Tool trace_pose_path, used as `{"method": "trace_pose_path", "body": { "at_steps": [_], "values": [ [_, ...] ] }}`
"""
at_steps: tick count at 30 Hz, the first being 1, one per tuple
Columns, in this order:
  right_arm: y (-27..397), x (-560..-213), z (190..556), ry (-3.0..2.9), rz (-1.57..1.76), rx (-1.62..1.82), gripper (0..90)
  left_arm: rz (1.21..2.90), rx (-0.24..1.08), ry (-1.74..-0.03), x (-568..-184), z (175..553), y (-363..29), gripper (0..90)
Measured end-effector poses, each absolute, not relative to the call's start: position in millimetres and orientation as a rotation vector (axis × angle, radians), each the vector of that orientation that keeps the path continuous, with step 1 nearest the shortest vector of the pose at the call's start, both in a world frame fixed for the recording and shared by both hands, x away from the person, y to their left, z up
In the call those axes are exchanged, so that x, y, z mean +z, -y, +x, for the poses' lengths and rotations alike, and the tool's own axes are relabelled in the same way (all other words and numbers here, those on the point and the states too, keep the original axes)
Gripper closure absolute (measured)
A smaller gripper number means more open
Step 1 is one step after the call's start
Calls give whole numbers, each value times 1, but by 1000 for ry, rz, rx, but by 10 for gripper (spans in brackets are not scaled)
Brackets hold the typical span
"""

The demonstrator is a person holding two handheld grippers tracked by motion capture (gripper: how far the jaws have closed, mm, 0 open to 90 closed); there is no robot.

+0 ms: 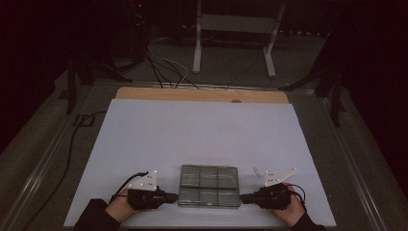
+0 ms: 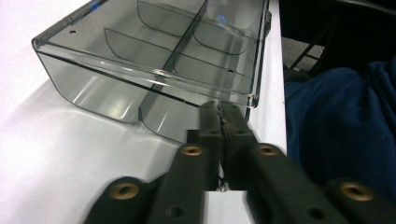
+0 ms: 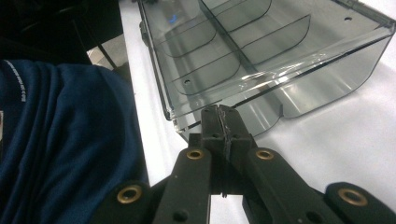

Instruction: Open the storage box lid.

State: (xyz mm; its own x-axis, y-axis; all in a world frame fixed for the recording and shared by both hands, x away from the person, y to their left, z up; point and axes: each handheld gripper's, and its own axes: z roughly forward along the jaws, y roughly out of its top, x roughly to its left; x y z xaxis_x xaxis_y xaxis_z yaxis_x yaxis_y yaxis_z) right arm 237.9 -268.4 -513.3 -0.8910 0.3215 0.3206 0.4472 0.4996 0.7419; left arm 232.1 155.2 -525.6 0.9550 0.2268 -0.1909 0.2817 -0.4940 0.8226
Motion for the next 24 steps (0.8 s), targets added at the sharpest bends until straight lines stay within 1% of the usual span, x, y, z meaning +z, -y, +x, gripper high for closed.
{"method": "trace_pose_path", "body": {
  "at_steps": [2, 4, 5, 6, 7, 8, 9, 13, 15, 16, 18, 20, 24],
  "values": [
    [269, -513, 238, 2591, -670, -1355, 900, 2106, -54, -364, -525, 231, -155, 785],
    [269, -513, 238, 2588, -670, -1360, 900, 2104, -50, -380, -524, 231, -155, 613],
    [269, -513, 238, 2582, -675, -1366, 900, 2089, -46, -381, -524, 231, -156, 613],
    [270, -512, 239, 2575, -678, -1377, 900, 2081, -43, -380, -523, 231, -156, 573],
    [270, -511, 239, 2572, -676, -1384, 900, 2070, -50, -379, -523, 231, -156, 502],
    [269, -511, 239, 2574, -679, -1385, 900, 2053, -54, -381, -523, 231, -157, 464],
    [269, -511, 239, 2576, -684, -1384, 900, 2042, -47, -382, -522, 231, -158, 443],
    [271, -510, 239, 2567, -699, -1401, 900, 2014, -47, -418, -521, 233, -162, 290],
    [272, -509, 240, 2550, -704, -1420, 900, 2015, -23, -420, -521, 233, -164, 240],
    [272, -508, 240, 2547, -706, -1428, 900, 2021, -5, -416, -521, 233, -164, 179],
    [272, -507, 241, 2538, -715, -1436, 900, 2001, -2, -422, -520, 234, -165, 142],
    [272, -506, 241, 2533, -719, -1452, 900, 2003, 11, -413, -520, 235, -166, 80],
    [274, -504, 242, 2510, -726, -1493, 900, 1955, 47, -369, -523, 236, -167, 80]
  ]
}}
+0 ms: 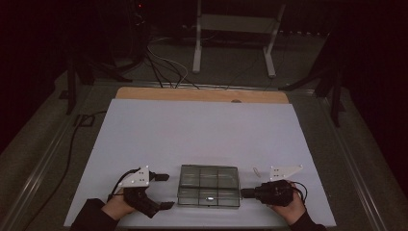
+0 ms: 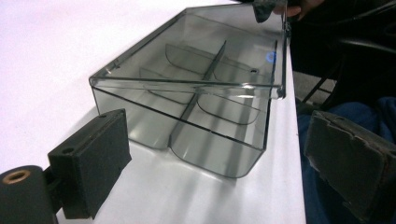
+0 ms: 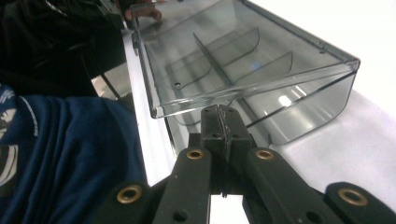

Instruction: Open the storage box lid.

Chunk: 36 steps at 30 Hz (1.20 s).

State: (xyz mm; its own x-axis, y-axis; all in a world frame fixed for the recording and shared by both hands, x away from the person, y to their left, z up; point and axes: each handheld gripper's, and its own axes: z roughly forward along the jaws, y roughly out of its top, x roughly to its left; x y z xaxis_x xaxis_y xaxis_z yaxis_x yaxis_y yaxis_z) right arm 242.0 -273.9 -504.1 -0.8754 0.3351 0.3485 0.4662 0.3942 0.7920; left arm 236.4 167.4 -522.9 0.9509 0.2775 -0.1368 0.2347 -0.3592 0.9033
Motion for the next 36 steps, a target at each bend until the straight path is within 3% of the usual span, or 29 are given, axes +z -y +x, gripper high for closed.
{"method": "trace_pose_path", "body": {
  "at_steps": [10, 12, 14, 19, 30, 36],
  "values": [
    [275, -502, 244, 2493, -749, -1525, 900, 1944, 169, -411, -520, 242, -163, 91],
    [275, -502, 245, 2484, -752, -1532, 900, 1931, 201, -404, -519, 243, -162, 200],
    [275, -502, 245, 2484, -749, -1531, 900, 1932, 228, -386, -519, 243, -160, 230],
    [272, -502, 245, 2487, -747, -1522, 900, 1948, 339, -301, -519, 239, -156, 423],
    [274, -501, 245, 2487, -761, -1533, 899, 1935, 370, -213, -516, 238, -149, 631],
    [275, -502, 246, 2502, -777, -1519, 871, 1917, 374, -212, -514, 240, -149, 662]
  ]
}}
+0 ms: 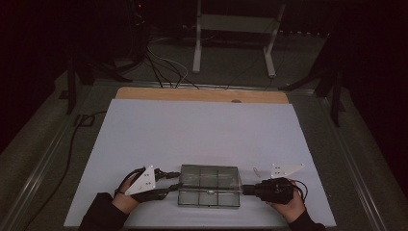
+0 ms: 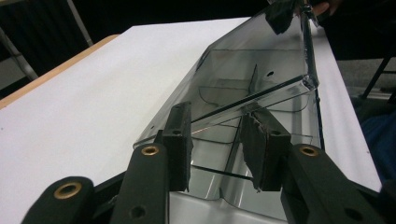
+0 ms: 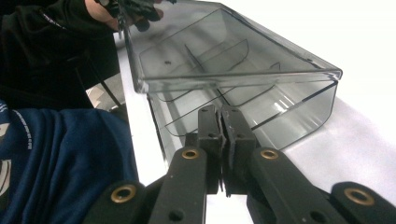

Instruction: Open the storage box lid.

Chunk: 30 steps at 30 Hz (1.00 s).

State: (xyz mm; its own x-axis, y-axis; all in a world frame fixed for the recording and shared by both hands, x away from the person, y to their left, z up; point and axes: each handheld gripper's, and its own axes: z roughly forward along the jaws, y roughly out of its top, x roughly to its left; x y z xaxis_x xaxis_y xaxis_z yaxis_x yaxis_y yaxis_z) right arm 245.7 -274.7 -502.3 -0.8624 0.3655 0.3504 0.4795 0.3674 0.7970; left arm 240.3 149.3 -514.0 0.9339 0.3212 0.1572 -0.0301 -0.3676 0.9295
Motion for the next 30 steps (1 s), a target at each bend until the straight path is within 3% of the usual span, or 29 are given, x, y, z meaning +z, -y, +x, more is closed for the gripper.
{"method": "trace_pose_path", "body": {
  "at_steps": [4, 7, 13, 22, 30],
  "values": [
    [275, -503, 246, 2514, -786, -1510, 838, 1910, 373, -218, -513, 242, -150, 684],
    [277, -503, 248, 2519, -836, -1548, 686, 1894, 367, -227, -512, 244, -150, 686],
    [278, -502, 251, 2528, -878, -1597, 579, 1873, 357, -258, -512, 249, -151, 721],
    [270, -497, 254, 2585, -904, -1643, 570, 1836, 325, -311, -513, 256, -152, 739],
    [265, -495, 260, 2607, -915, -1655, 615, 1815, 327, -331, -513, 261, -151, 751]
  ]
}}
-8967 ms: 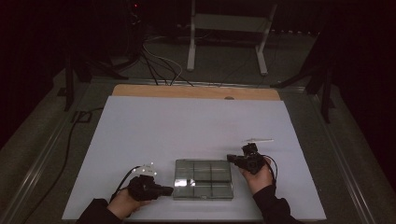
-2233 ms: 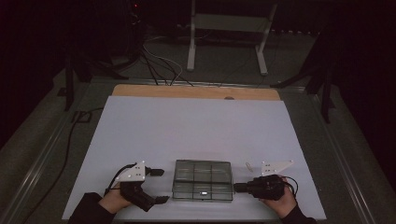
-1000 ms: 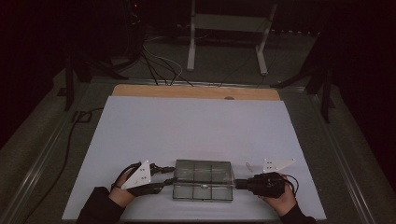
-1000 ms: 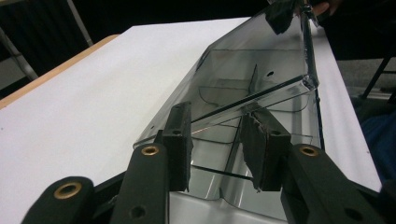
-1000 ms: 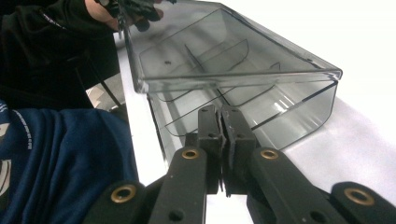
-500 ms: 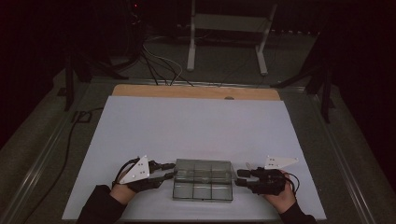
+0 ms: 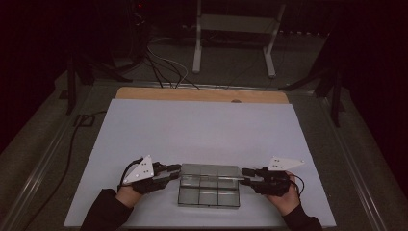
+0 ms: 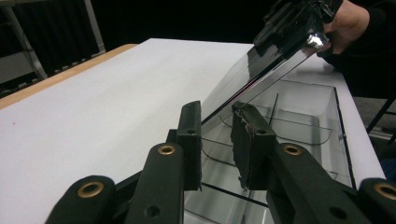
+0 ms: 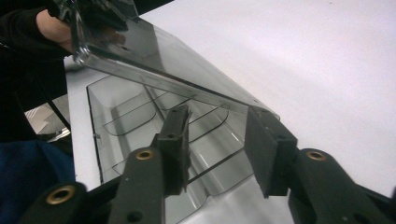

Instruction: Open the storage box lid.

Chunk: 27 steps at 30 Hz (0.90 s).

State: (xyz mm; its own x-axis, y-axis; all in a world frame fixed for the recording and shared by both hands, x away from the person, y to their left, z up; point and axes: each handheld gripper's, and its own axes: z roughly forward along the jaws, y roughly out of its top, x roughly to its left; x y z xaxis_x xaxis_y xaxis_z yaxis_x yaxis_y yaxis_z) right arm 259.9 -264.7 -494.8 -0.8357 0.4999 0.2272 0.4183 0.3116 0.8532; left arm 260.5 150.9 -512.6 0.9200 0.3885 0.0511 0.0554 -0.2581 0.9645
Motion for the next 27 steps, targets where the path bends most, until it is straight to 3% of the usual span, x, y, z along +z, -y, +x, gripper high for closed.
{"method": "trace_pose_path", "body": {
  "at_steps": [12, 27],
  "values": [
    [262, -491, 268, -2408, 907, 1573, 730, 1778, 323, -377, -512, 270, -148, 754],
    [256, -490, 281, -2343, 973, 1570, 773, 1755, 316, -484, -514, 287, -140, 790]
  ]
}}
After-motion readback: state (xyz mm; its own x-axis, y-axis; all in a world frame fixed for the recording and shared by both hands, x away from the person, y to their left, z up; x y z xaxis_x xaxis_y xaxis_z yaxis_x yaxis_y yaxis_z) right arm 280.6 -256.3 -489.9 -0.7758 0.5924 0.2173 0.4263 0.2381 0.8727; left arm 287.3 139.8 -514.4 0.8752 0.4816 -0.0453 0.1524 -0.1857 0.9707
